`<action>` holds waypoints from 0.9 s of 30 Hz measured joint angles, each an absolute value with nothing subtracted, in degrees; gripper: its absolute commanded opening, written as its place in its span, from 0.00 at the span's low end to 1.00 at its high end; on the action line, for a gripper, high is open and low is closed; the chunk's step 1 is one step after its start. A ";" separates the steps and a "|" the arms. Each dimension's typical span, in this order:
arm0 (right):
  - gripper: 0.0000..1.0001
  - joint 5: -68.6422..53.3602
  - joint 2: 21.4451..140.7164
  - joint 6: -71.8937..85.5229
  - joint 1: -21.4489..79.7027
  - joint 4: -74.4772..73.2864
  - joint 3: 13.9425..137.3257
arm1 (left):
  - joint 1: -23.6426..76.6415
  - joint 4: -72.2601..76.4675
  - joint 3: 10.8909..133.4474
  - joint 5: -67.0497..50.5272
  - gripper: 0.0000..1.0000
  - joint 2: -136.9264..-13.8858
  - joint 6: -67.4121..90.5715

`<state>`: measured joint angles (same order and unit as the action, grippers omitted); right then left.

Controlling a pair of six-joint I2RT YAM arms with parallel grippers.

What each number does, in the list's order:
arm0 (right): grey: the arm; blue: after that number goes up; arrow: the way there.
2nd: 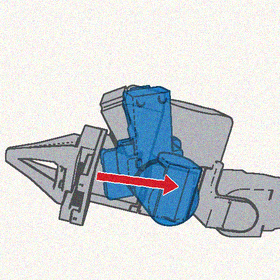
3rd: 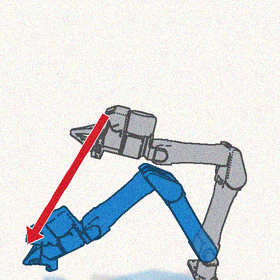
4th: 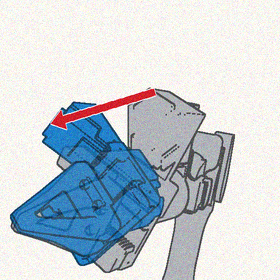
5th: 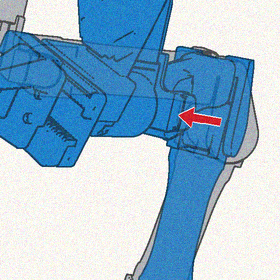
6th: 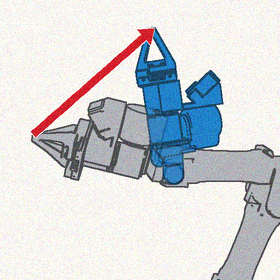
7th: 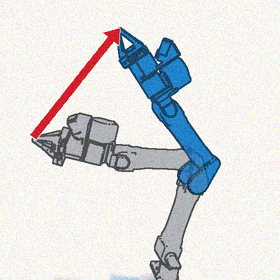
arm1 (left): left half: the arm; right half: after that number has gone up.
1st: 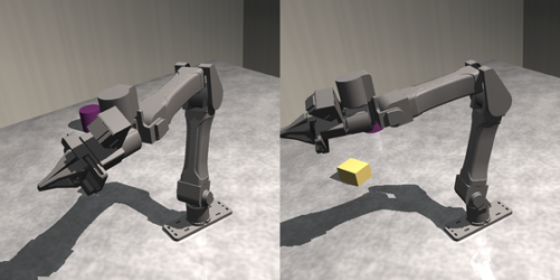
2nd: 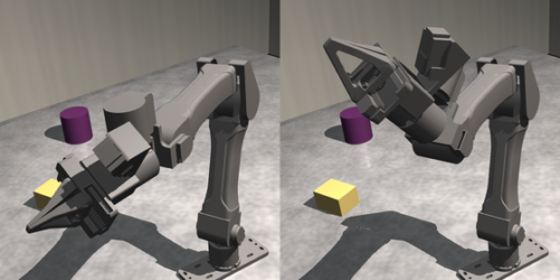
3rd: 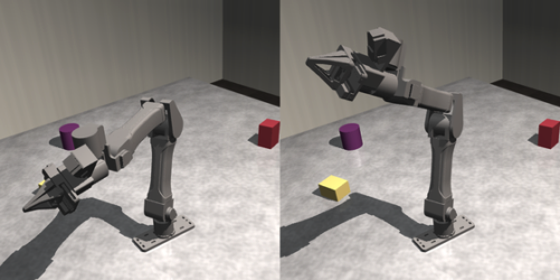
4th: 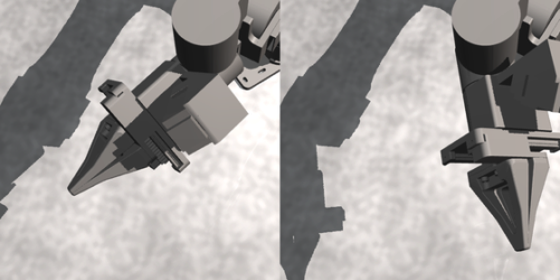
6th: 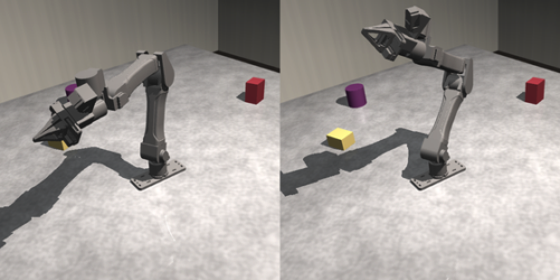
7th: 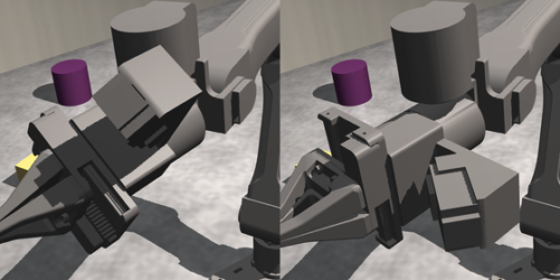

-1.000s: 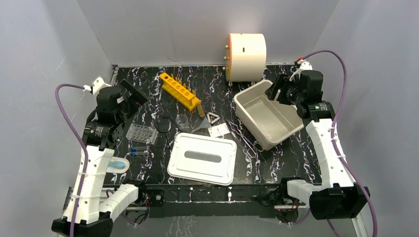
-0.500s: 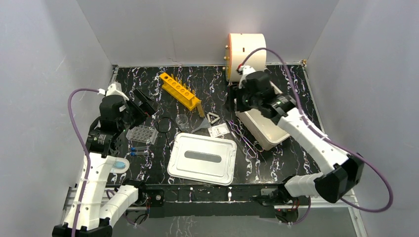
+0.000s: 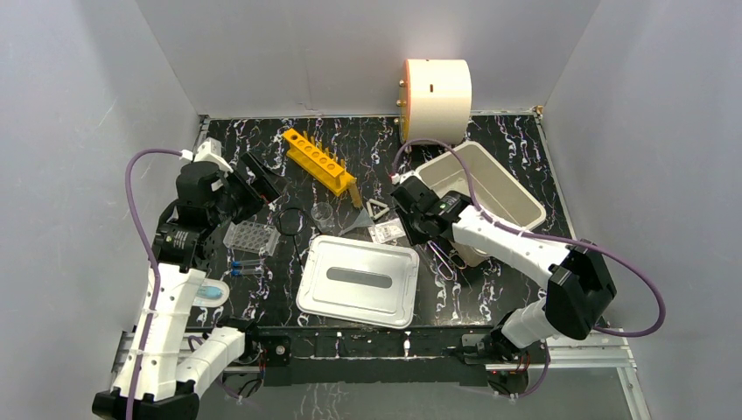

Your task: Organize the chemistry lab equipment

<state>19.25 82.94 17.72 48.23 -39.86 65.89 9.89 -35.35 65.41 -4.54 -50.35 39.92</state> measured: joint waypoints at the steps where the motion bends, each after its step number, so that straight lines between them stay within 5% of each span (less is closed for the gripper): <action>1: 0.39 19.62 82.96 17.63 48.14 -40.03 64.73 | 9.89 -35.27 65.39 -4.86 0.98 -50.39 40.14; 6: 0.53 20.73 83.11 17.78 48.12 -40.36 60.88 | 9.89 -34.28 64.93 -6.24 0.98 -50.89 41.15; 27: 0.44 21.15 90.26 19.35 48.40 -37.30 55.13 | 9.89 -33.04 63.33 -5.08 0.98 -51.94 41.60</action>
<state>21.15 90.26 19.35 48.40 -37.30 55.13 9.89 -33.04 63.33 -5.08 -51.94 41.60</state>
